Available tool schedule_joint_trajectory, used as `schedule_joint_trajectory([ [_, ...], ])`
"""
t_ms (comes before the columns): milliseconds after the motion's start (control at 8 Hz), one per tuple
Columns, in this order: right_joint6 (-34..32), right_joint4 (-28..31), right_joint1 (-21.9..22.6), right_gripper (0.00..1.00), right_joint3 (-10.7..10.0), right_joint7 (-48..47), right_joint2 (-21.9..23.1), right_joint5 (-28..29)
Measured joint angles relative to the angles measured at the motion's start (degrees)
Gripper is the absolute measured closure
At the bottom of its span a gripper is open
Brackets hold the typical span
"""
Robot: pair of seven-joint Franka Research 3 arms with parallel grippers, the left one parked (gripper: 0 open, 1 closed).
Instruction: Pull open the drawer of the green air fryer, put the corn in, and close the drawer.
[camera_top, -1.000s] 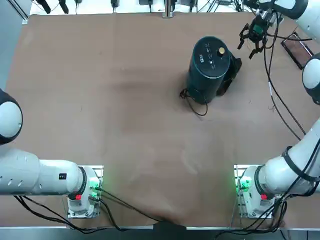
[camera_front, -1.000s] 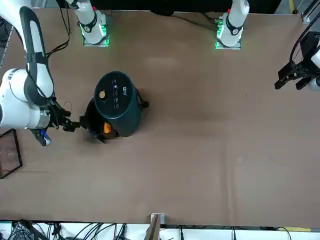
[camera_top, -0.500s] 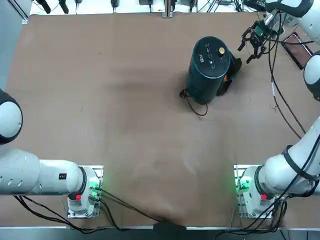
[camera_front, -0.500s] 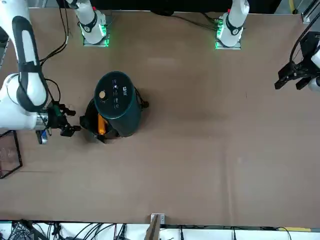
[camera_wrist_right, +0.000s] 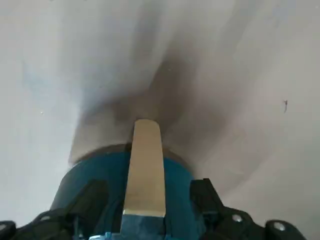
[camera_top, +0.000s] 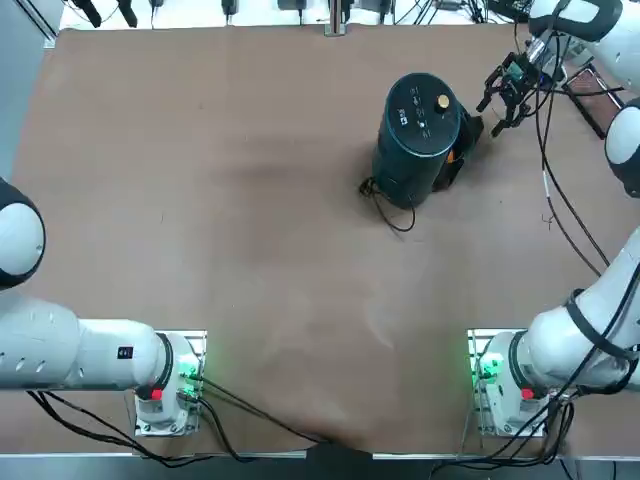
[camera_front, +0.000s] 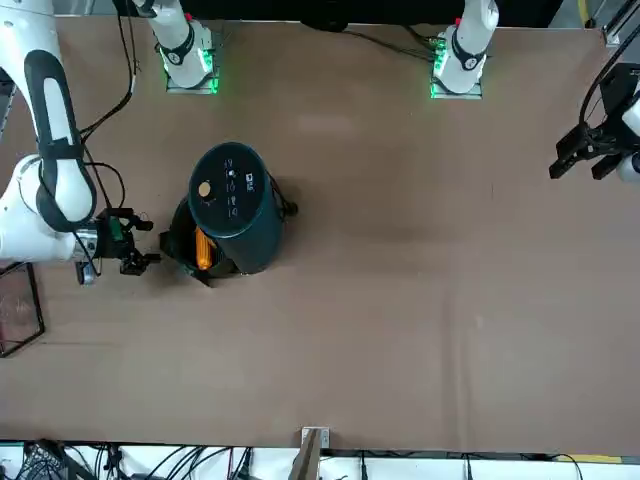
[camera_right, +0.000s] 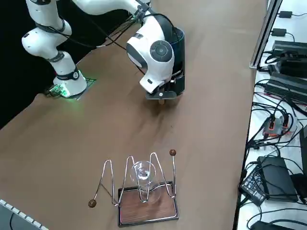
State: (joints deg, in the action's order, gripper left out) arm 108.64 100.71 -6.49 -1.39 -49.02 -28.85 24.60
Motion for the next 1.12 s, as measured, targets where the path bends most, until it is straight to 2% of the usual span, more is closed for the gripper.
schedule_joint_trajectory([
  [250,0.1,0.3,0.0,0.0,0.2,-1.2,-0.3,0.3],
  [500,0.3,0.5,0.0,0.01,0.2,-1.4,-0.6,3.6],
  [750,0.9,0.6,0.0,0.07,0.2,-1.5,-1.2,4.5],
  [875,1.0,0.6,0.0,0.15,0.2,-1.5,-1.4,4.5],
  [1125,1.0,0.5,-0.1,0.54,0.2,-1.6,-1.5,4.5],
])
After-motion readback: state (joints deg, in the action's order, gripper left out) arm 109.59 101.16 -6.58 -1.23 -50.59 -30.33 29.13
